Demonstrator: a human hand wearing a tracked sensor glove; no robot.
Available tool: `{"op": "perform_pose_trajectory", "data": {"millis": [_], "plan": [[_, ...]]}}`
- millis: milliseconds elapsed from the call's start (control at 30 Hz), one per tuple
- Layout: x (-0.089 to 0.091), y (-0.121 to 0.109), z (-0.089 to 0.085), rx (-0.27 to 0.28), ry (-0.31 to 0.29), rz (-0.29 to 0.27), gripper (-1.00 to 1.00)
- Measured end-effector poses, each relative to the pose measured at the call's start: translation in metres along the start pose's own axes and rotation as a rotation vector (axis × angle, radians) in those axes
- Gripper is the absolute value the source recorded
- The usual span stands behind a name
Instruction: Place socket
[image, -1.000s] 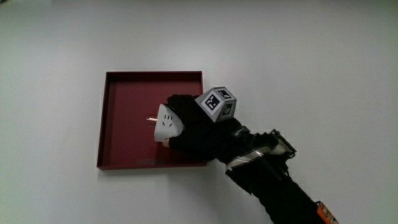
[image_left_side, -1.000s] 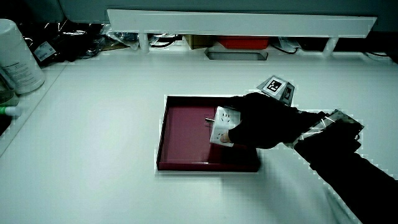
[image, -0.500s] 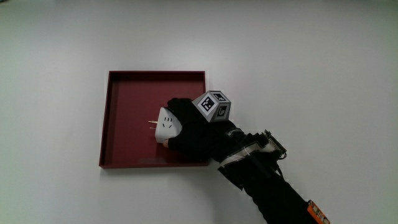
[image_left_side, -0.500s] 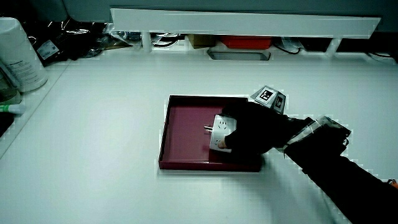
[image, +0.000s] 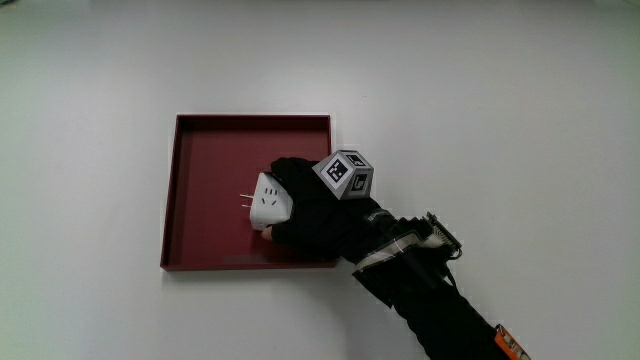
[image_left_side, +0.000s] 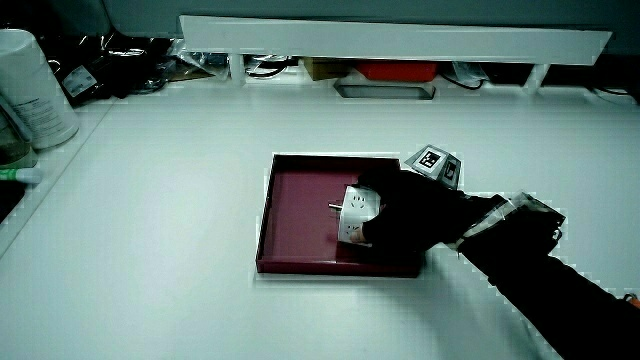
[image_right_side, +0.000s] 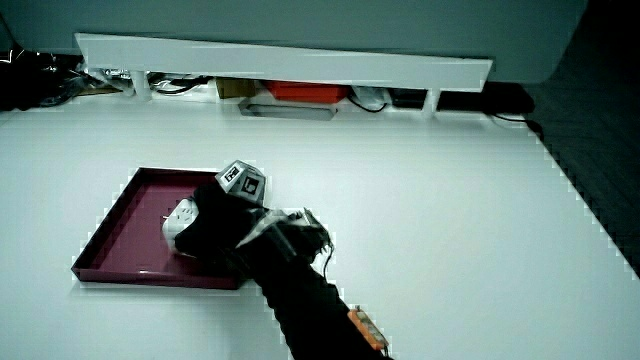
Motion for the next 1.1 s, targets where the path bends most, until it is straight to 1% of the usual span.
{"op": "perform_pose_trajectory", "data": {"millis": [33, 67, 100, 133, 167, 233, 267, 300, 333, 367, 400, 433, 500, 533, 567, 600, 633, 667, 700, 733, 800, 933, 1000, 1033, 1067, 1100], "plan": [[0.003, 0.001, -0.002, -0.010, 0.007, -0.006, -0.06], [0.002, 0.000, -0.002, -0.017, 0.007, -0.009, -0.12], [0.003, 0.000, -0.003, -0.020, -0.006, -0.008, -0.18], [0.002, -0.002, -0.003, -0.025, -0.002, -0.006, -0.24], [0.001, -0.003, -0.002, -0.022, -0.008, 0.004, -0.29], [0.003, -0.006, -0.001, -0.033, -0.002, 0.019, -0.41], [0.002, -0.008, 0.002, -0.034, 0.011, 0.038, -0.47], [0.000, -0.012, 0.005, -0.021, -0.007, 0.033, -0.53], [-0.001, -0.015, 0.009, -0.030, 0.004, 0.047, -0.59], [-0.004, -0.019, 0.013, -0.041, 0.000, 0.071, -0.65], [0.000, -0.019, 0.013, -0.092, 0.057, 0.089, -0.71], [0.002, -0.021, 0.015, -0.100, 0.075, 0.111, -0.76], [-0.003, -0.031, 0.024, -0.128, 0.052, 0.099, -0.88], [-0.001, -0.034, 0.027, -0.145, 0.079, 0.121, -0.94], [0.000, -0.037, 0.030, -0.160, 0.075, 0.134, -1.00], [-0.003, -0.042, 0.036, -0.175, 0.054, 0.116, -1.00], [-0.008, -0.049, 0.042, -0.196, 0.051, 0.087, -1.00], [-0.006, -0.051, 0.045, -0.196, 0.052, 0.118, -1.00], [-0.010, -0.058, 0.050, -0.225, 0.077, 0.067, -1.00], [-0.013, -0.067, 0.056, -0.229, 0.112, 0.034, -1.00], [-0.013, -0.078, 0.065, -0.218, 0.116, 0.048, -1.00], [-0.020, -0.108, 0.085, -0.188, 0.187, 0.011, -1.00], [-0.020, -0.118, 0.092, -0.145, 0.177, 0.067, -1.00], [-0.019, -0.121, 0.096, -0.127, 0.130, 0.089, -1.00], [-0.019, -0.124, 0.098, -0.118, 0.133, 0.100, -1.00], [-0.017, -0.126, 0.099, -0.115, 0.131, 0.128, -1.00]]}}
